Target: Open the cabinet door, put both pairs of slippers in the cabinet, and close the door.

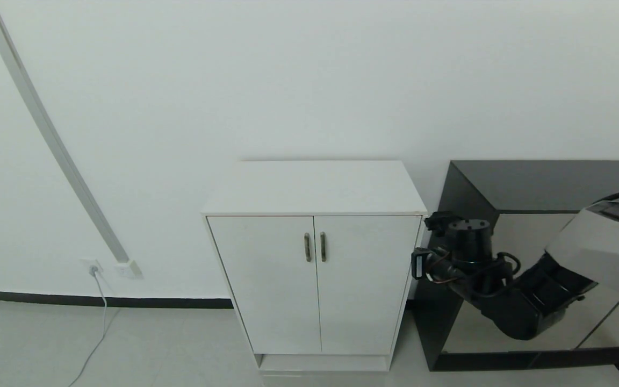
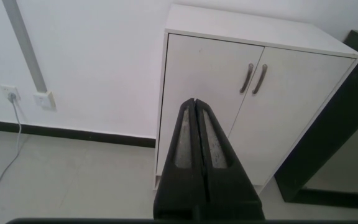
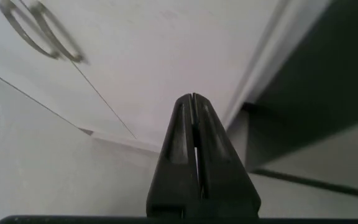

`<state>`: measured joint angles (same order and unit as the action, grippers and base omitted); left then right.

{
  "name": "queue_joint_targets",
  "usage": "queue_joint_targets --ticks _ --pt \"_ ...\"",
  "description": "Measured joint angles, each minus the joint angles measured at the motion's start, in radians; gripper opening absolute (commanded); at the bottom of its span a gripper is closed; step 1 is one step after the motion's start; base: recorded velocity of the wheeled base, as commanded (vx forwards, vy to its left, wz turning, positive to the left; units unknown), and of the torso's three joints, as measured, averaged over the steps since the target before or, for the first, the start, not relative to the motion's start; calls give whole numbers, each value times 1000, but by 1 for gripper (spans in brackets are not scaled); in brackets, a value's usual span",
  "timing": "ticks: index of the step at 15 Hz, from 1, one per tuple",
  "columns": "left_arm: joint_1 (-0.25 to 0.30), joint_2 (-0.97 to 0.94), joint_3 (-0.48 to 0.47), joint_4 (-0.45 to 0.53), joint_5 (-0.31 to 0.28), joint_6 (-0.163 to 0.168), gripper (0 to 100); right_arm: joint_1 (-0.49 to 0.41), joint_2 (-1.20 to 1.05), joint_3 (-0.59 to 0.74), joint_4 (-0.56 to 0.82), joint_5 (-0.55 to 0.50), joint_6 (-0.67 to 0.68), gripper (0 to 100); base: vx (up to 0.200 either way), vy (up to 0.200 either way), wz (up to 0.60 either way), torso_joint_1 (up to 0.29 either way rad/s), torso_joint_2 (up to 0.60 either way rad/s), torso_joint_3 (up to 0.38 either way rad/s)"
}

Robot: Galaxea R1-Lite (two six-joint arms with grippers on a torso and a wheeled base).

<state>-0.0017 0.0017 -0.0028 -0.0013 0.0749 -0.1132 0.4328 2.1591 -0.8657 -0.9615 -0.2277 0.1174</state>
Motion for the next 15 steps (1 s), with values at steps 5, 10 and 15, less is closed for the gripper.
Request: queue_joint_targets --ticks 5,10,15 --pt "0 0 0 0 -1 0 0 -142 -157 296 -139 -16 -21 0 0 0 0 0 0 0" --pt "0 0 0 0 -1 0 0 -303 -245 591 -446 -8 -96 0 0 0 0 0 0 0" --pt "0 0 0 0 -1 0 0 -380 -291 822 -607 43 -121 0 0 0 0 0 0 0"
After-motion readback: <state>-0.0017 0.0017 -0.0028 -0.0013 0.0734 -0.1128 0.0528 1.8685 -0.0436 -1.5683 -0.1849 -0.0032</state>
